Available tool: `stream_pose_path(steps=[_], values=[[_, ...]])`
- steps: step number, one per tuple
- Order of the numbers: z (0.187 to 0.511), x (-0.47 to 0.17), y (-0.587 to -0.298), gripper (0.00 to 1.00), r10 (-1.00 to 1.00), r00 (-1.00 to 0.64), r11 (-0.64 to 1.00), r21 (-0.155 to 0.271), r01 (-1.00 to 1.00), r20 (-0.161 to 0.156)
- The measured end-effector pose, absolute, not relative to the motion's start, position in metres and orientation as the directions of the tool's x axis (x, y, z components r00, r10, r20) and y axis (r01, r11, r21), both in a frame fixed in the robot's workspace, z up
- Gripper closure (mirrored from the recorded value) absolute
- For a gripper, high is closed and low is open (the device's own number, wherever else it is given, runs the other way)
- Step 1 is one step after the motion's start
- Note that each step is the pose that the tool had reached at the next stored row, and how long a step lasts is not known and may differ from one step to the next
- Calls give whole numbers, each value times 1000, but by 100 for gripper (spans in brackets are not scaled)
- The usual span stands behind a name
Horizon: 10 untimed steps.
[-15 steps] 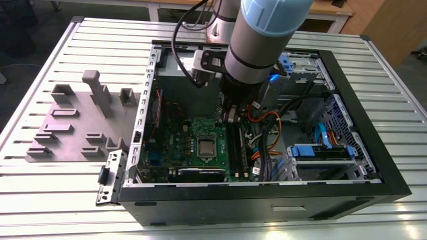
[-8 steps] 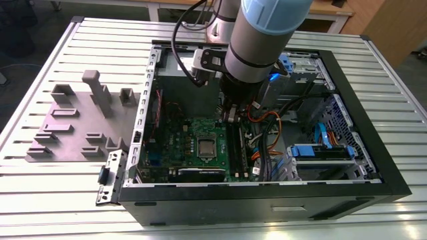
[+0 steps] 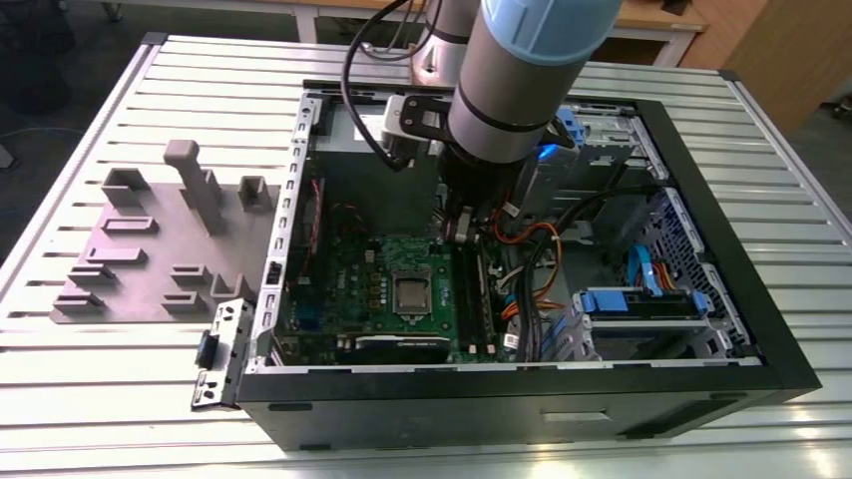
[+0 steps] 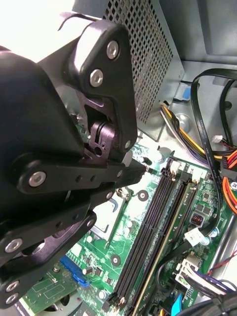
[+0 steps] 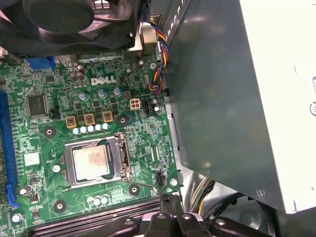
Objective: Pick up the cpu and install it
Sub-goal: 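Install the first cpu locking lever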
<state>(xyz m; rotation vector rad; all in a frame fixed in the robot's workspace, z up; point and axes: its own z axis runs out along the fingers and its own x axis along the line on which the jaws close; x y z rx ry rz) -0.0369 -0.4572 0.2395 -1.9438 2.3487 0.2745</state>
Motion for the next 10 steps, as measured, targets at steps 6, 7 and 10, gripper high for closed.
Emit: stream_pose_path(steps=[6, 7, 10], values=[[240, -37, -457, 89, -966, -190, 177, 86, -980, -175], [240, -37, -457, 89, -966, -190, 177, 86, -980, -175], [239, -35, -457, 89, -966, -190, 177, 86, -980, -175]])
